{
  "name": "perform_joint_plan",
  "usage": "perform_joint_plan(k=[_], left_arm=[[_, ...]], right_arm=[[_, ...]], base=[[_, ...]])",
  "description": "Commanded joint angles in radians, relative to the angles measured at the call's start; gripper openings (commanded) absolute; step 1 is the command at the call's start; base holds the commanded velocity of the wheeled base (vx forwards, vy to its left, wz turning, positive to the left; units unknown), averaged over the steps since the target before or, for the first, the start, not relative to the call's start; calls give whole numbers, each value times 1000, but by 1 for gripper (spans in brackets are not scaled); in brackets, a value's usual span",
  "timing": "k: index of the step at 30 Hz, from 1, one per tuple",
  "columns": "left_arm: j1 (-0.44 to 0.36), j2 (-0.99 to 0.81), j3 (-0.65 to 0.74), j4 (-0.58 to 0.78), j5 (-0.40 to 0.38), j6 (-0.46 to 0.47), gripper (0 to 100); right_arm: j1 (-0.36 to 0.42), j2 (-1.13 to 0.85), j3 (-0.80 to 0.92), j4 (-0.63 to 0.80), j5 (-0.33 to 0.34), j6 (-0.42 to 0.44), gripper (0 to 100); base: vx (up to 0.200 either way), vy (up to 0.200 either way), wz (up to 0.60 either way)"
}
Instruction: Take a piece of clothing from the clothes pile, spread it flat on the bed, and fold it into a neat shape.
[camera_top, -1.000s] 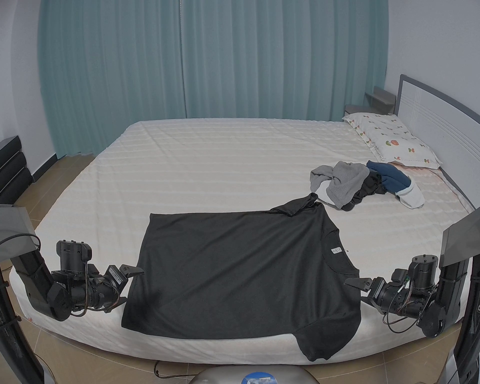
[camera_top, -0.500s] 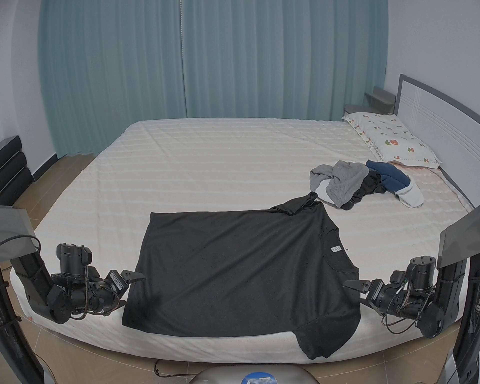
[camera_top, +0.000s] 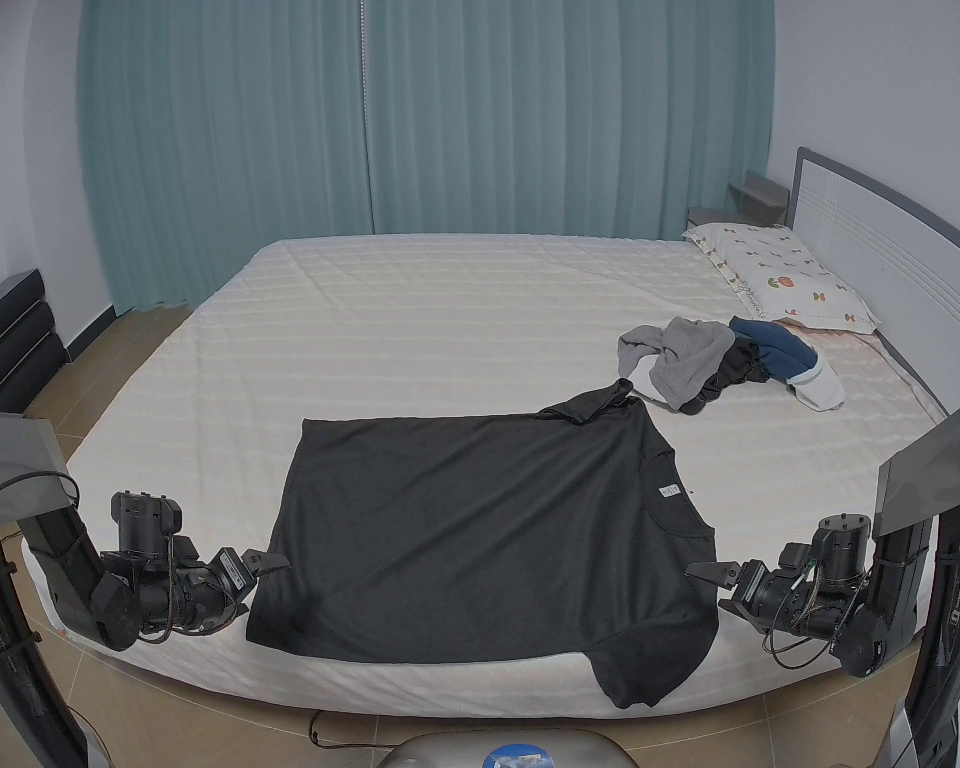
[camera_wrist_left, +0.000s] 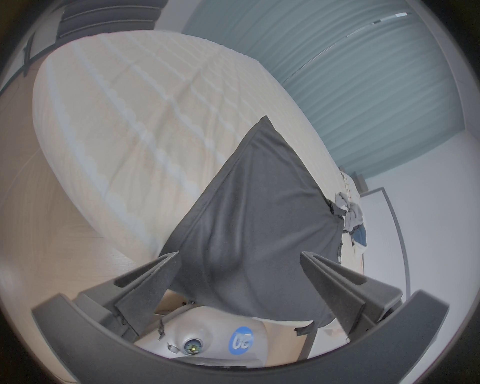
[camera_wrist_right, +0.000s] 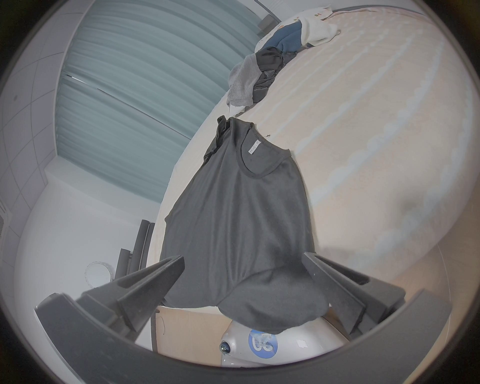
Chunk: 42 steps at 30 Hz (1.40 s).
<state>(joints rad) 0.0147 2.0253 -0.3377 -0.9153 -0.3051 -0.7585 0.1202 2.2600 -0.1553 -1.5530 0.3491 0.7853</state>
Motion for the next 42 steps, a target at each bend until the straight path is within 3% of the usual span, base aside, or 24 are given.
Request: perform_joint_plan(k=[1, 14, 29, 36, 42], left_arm=[[18, 10, 19, 0, 0, 38, 100], [14, 115, 31, -8, -6, 215, 100], [1, 181, -50, -30, 4, 231, 100], [1, 204, -47, -31, 14, 326, 100], [-1, 207, -52, -30, 37, 331, 100]], right_arm=[[1, 7, -1, -9, 1, 0, 100], [6, 21, -12, -10, 1, -3, 100], [6, 19, -26, -9, 1, -5, 100], [12, 21, -29, -9, 1, -5, 100], [13, 21, -32, -9, 1, -5, 100]], base=[[0, 0, 0], [0, 0, 0], [0, 0, 0], [0, 0, 0], [0, 0, 0]])
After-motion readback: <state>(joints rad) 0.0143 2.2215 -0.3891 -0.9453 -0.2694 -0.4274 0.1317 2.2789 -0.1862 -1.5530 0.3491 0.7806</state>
